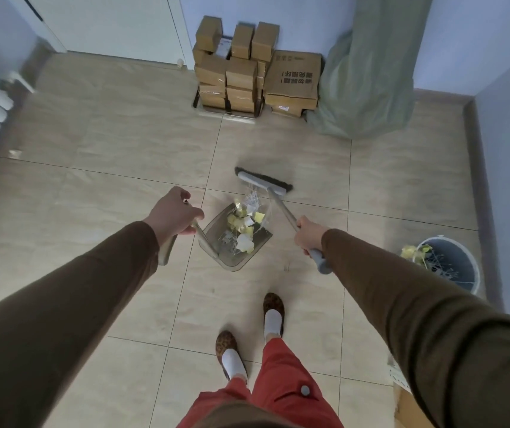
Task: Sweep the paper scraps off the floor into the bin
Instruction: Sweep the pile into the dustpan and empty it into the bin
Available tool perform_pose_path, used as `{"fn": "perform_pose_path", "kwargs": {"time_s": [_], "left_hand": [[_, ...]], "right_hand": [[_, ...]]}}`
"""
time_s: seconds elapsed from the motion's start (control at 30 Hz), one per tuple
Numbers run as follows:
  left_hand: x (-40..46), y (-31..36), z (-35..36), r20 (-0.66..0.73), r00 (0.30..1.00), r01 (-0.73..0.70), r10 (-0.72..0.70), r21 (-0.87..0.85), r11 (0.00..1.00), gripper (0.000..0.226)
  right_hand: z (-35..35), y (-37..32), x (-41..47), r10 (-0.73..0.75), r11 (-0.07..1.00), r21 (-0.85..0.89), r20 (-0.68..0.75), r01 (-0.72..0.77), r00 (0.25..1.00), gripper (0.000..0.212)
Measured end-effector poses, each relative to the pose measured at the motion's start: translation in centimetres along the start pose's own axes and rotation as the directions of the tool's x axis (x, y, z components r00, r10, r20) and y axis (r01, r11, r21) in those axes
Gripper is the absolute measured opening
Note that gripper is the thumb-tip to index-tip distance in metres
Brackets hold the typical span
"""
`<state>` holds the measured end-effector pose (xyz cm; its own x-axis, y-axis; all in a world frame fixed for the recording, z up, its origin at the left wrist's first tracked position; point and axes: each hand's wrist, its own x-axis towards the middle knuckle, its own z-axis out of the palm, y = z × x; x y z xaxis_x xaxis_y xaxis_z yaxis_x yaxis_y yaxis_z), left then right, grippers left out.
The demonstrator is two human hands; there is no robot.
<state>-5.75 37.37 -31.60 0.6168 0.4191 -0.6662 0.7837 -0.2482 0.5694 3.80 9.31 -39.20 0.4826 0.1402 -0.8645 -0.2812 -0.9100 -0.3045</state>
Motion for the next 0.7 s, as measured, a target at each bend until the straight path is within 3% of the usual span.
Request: {"fn": "perform_pose_path", "kwargs": {"time_s": [0.1,0.23,0.5,0.63,0.7], "left_hand": [[0.1,0.0,-0.4,-0.002,0.999,0.043,-0.043,-0.003,0.999,0.061],[-0.2,0.0,-1.4,0.05,0.995,0.09,-0.088,-0.042,0.995,0.052],[-0.7,-0.2,-1.3,0.157,0.976,0.157,-0.151,-0.026,0.987,0.031],[-0.8,-0.8,-1.3,0.162,0.967,0.202,-0.196,-0.024,0.979,0.016],[-0.8,-0.8,-1.1,0.171,0.966,0.203,-0.195,-0.026,0.979,0.013]], "right_hand": [[2.5,1.0,-1.8,0.019,0.995,-0.097,0.082,-0.011,0.996,0.046],[1.3,4.6,-6.8,0.024,0.999,0.041,0.149,-0.03,0.989,0.046],[-2.5,9.1,-12.9,0.019,0.989,0.147,0.086,-0.032,0.996,0.042],[-1.3,6.5,-9.2,-0.031,0.997,0.072,-0.015,0.032,0.999,0.044],[0.4,5.0,-6.9,-0.031,1.0,0.004,0.009,0.031,0.999,0.046]]}}
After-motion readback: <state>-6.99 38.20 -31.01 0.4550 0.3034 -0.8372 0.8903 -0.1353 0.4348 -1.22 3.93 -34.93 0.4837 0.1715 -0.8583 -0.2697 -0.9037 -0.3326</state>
